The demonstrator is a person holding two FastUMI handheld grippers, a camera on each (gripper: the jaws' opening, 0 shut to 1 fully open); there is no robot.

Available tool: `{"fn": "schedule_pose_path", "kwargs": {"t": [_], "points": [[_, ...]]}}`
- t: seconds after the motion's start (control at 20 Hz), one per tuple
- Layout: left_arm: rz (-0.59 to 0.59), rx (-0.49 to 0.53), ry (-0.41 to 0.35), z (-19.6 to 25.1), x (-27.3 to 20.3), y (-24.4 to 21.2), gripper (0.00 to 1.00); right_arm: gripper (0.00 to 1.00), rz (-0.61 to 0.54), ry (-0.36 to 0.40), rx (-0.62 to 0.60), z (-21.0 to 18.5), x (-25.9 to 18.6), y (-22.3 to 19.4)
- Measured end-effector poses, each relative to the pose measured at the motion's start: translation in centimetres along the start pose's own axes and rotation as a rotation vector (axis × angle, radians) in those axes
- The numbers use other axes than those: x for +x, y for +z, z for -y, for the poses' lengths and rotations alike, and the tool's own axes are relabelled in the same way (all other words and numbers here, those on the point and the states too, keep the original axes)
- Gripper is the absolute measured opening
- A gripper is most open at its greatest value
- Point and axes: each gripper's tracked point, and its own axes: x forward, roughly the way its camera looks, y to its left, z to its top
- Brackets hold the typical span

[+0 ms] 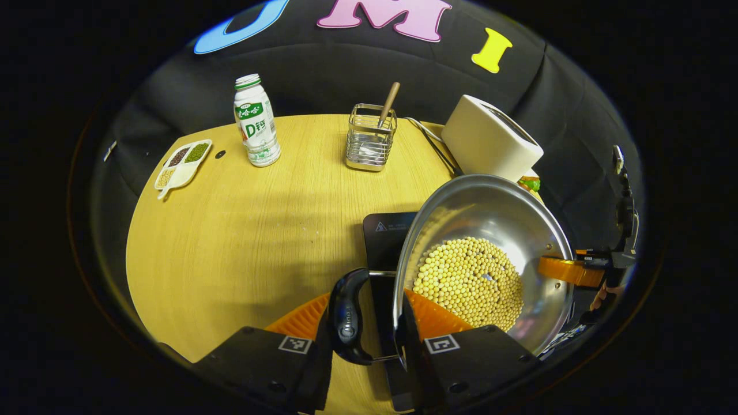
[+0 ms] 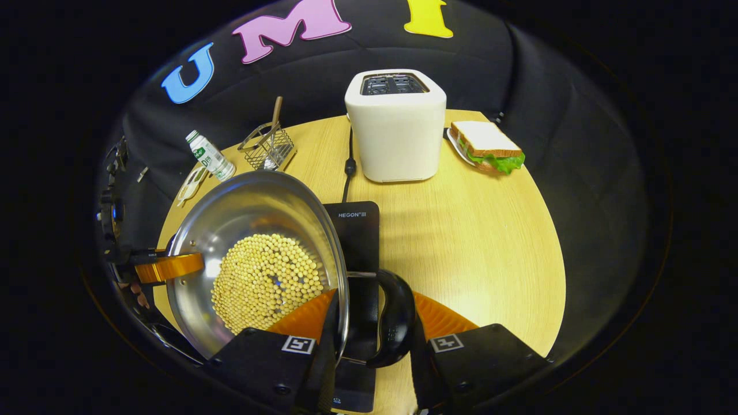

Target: First push the handle of the pot to place it horizontally, then grasp the pot with both hands and set it on the induction cooktop.

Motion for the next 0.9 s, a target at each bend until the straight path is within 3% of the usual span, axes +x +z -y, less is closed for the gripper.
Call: {"fn": "schedule_pose_path", "kwargs": {"t": [0.1,0.15,0.45,0.55,0.6,0.65,0.7,0.9], "points": [[-0.001,0.002,0.001,0.0,0.0,0.1,0.57,0.53,0.0,0.0,0.003,0.0,-0.1,-0.1],[0.0,0.002,0.001,0.0,0.0,0.0,0.57,0.57,0.0,-0.001,0.005,-0.1,-0.2,0.0],[-0.016,0.005,-0.009,-0.1,-0.1,-0.2,0.59,0.59,-0.018,0.0,0.03,0.0,-0.2,-0.2],[-0.004,-0.001,-0.009,0.1,-0.5,-0.1,0.62,0.64,-0.013,-0.005,0.021,0.0,-0.6,-0.2],[0.02,-0.006,-0.012,0.2,-0.5,0.2,0.66,0.74,-0.004,-0.001,0.017,-0.3,-0.6,0.0],[0.032,-0.008,-0.005,0.1,-1.0,0.3,0.74,0.82,0.006,-0.001,0.012,-0.4,-1.0,0.3],[0.035,-0.006,0.004,-0.1,-1.2,0.3,0.89,1.0,0.013,-0.004,0.009,-0.5,-0.5,0.2],[0.039,-0.02,0.032,-0.9,-1.9,0.2,0.91,0.99,0.049,-0.029,0.019,-0.5,-1.3,1.0]]}}
